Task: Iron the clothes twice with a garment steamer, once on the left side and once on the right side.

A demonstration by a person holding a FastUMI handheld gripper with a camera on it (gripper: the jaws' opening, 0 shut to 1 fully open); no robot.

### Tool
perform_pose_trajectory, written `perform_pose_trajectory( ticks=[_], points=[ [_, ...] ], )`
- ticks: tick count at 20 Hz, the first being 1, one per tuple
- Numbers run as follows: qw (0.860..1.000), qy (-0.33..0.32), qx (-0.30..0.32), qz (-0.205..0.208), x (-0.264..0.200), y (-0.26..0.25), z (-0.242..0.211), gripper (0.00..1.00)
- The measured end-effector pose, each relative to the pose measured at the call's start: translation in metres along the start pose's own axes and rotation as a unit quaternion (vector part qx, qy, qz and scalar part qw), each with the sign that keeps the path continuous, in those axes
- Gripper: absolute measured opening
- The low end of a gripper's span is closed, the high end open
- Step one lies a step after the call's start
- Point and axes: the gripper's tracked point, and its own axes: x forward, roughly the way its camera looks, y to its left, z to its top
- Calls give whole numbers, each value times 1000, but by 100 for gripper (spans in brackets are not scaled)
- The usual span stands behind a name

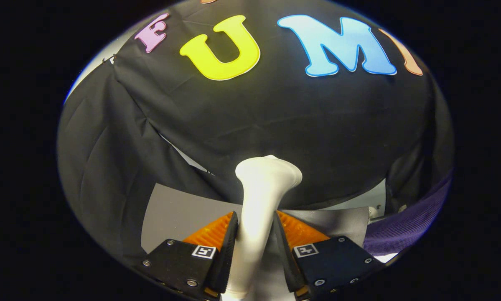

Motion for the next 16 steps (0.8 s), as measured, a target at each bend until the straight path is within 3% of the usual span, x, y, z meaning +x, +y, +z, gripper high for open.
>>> perform_pose_trajectory(
  ticks=[5, 9, 16],
  points=[
    [999, 30, 29, 24, 2, 5, -15, 53],
    [998, 24, 30, 40, -10, 16, -19, 39],
    [998, -51, 1, 38, -69, 29, -18, 37]
  ],
)
